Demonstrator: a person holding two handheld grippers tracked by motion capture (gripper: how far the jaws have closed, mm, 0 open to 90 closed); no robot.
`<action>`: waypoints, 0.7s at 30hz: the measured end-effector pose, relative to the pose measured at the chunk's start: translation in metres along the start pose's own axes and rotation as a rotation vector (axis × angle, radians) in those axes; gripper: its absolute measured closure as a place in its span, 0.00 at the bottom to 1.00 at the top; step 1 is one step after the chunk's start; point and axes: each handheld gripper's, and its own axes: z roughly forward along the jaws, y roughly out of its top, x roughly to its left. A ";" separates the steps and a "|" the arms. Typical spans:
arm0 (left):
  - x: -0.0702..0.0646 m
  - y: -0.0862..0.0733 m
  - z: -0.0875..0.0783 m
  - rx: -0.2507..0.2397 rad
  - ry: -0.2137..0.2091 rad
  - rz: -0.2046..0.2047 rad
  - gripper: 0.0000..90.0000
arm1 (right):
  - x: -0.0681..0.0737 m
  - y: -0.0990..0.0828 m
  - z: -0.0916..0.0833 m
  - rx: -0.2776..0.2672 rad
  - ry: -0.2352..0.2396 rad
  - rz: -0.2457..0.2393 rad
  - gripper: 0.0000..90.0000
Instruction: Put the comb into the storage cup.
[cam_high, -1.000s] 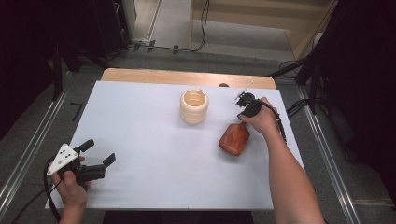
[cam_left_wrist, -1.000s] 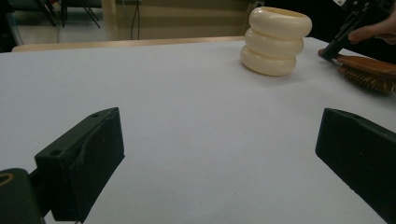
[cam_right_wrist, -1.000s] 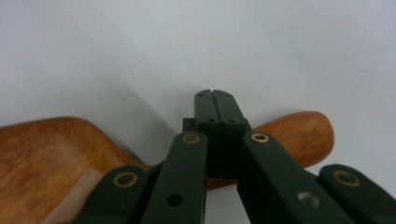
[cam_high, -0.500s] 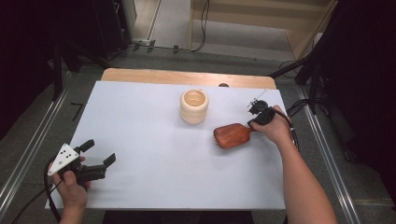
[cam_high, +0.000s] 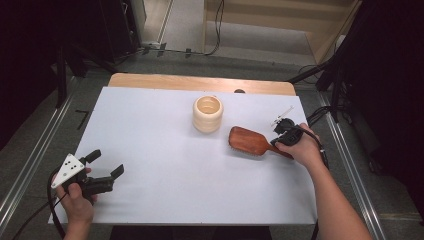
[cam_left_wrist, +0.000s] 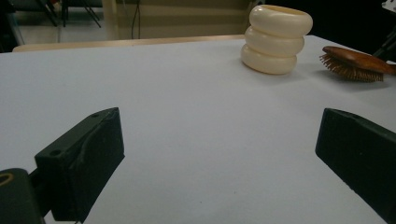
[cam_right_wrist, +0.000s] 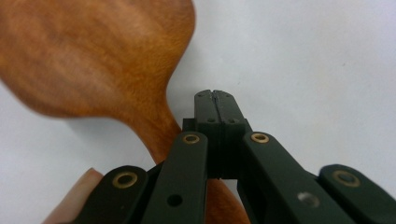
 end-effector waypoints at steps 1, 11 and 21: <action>0.000 0.000 0.000 0.001 0.000 0.000 0.02 | 0.001 -0.002 -0.001 0.002 0.000 -0.005 0.98; 0.000 0.000 0.000 -0.002 -0.001 -0.003 0.02 | 0.016 -0.015 -0.007 0.013 0.010 -0.023 0.98; 0.000 0.000 -0.001 -0.003 -0.001 -0.005 0.02 | 0.031 -0.025 -0.010 0.011 0.004 -0.025 0.98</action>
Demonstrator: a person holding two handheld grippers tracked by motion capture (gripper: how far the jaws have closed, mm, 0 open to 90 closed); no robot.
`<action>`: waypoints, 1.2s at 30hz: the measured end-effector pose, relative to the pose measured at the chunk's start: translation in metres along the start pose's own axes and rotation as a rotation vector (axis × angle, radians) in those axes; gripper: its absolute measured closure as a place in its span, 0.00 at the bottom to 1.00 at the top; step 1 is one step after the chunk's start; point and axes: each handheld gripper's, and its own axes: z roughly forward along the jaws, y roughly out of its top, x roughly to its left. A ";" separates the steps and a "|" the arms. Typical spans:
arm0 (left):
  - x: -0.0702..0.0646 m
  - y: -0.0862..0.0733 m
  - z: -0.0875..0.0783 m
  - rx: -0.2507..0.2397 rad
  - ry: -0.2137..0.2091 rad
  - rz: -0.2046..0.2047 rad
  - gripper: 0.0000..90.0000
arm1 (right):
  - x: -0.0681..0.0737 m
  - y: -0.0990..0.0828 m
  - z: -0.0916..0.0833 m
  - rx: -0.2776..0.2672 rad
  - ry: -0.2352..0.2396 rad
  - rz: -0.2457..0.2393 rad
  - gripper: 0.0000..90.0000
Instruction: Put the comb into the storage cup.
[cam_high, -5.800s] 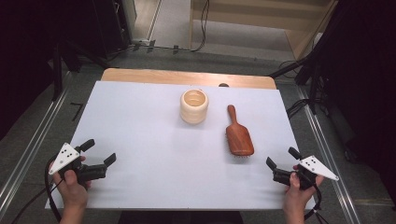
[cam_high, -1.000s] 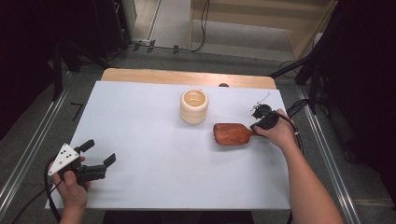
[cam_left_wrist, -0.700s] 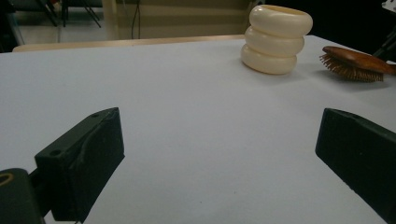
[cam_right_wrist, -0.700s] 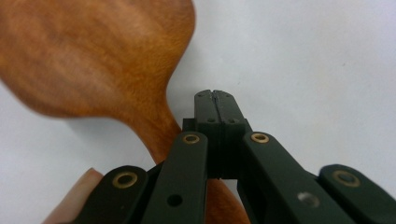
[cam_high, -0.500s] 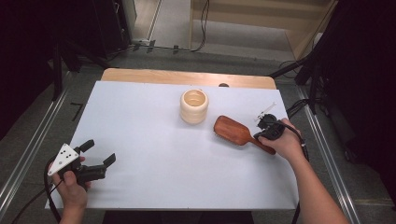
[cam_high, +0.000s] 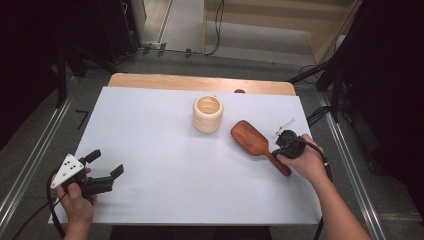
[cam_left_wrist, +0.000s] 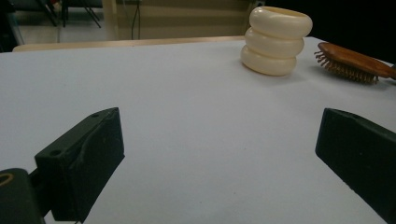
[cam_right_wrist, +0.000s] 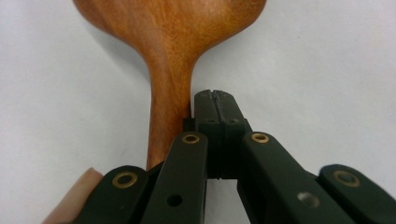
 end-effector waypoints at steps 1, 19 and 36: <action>0.000 0.000 0.000 0.001 0.000 0.001 0.02 | 0.002 0.000 0.000 0.001 -0.001 0.002 0.98; 0.001 0.000 -0.001 -0.002 -0.002 -0.006 0.02 | 0.009 -0.001 -0.027 -0.075 -0.121 0.080 0.54; 0.000 0.000 -0.001 -0.003 0.001 -0.006 0.02 | 0.020 0.009 -0.005 -0.029 0.029 0.130 0.10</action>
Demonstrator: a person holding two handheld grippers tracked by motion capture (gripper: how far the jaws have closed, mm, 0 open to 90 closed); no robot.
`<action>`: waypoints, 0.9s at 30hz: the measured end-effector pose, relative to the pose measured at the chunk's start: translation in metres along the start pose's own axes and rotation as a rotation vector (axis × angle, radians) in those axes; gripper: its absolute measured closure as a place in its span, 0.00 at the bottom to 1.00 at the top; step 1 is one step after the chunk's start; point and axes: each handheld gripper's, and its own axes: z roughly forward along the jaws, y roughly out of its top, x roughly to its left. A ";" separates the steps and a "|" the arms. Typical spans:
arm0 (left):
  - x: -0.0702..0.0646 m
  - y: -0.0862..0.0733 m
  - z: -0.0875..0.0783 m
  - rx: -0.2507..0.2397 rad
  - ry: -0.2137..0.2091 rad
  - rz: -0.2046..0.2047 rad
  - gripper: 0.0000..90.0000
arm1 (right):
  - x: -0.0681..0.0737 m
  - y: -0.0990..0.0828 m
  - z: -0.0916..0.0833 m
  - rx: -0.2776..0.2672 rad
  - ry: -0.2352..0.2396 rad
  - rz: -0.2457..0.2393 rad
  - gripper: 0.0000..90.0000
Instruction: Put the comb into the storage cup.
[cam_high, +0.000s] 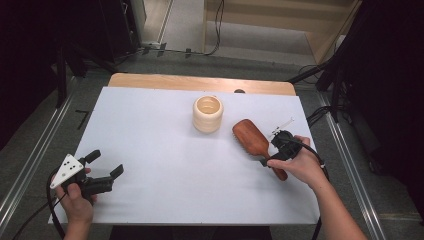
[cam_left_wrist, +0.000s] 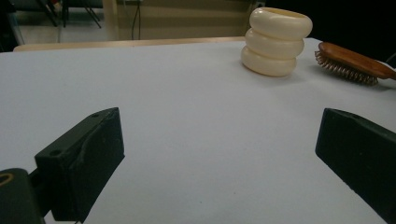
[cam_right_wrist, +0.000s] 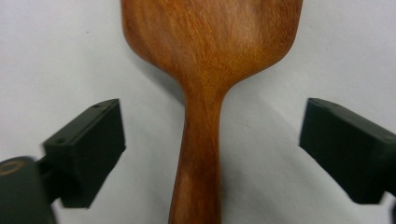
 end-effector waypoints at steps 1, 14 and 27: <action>0.000 0.000 0.000 0.001 0.000 -0.001 0.02 | 0.000 0.001 0.001 0.000 -0.004 -0.002 0.13; 0.000 0.000 0.000 0.000 0.000 0.000 0.02 | 0.002 0.006 0.014 0.054 -0.018 0.056 0.58; 0.000 0.000 0.001 0.004 0.001 0.005 0.02 | 0.002 0.001 0.014 0.012 -0.009 0.023 0.78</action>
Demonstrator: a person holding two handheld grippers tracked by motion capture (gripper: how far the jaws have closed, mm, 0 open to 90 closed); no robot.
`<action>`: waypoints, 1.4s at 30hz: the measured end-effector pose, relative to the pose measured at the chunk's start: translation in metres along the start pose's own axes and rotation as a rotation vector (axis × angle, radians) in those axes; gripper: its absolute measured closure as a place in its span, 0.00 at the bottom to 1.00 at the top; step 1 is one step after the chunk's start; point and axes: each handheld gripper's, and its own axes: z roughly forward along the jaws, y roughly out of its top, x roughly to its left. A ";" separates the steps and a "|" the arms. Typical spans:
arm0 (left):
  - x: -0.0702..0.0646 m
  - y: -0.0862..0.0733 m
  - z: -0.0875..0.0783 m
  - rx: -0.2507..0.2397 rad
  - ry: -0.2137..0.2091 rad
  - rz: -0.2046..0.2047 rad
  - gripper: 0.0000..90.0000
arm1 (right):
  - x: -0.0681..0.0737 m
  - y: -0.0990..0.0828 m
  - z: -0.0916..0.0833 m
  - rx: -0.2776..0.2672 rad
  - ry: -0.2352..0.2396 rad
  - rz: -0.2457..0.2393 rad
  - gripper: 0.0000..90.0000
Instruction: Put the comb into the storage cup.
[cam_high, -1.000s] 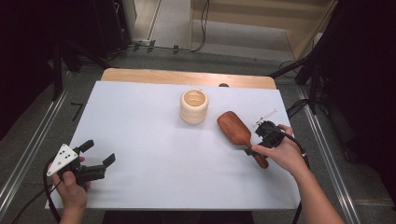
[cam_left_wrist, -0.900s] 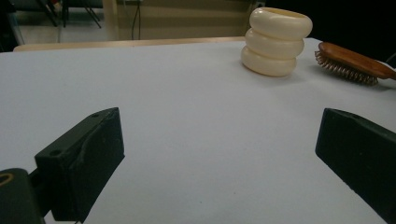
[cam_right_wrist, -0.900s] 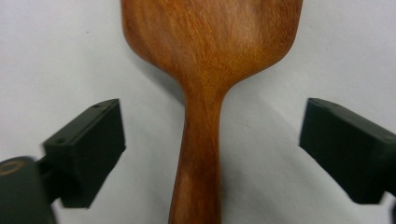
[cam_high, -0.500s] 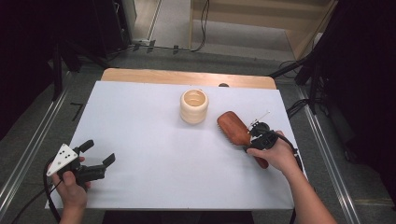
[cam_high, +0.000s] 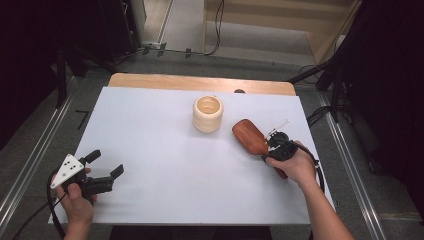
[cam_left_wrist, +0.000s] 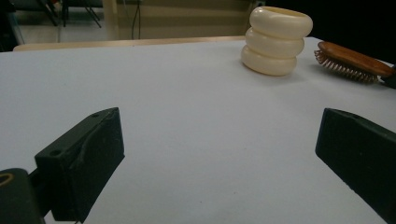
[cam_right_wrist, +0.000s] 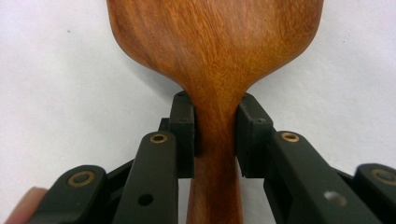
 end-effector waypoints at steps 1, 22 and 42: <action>0.000 0.000 0.000 0.001 0.000 0.000 0.02 | -0.001 -0.002 0.000 -0.016 0.013 0.007 0.78; 0.000 0.000 0.000 0.001 0.001 0.000 0.02 | 0.001 -0.032 -0.015 -0.270 0.028 0.035 0.78; -0.001 0.000 0.001 0.009 0.005 0.013 0.02 | 0.025 -0.042 -0.033 -0.506 0.015 0.077 0.78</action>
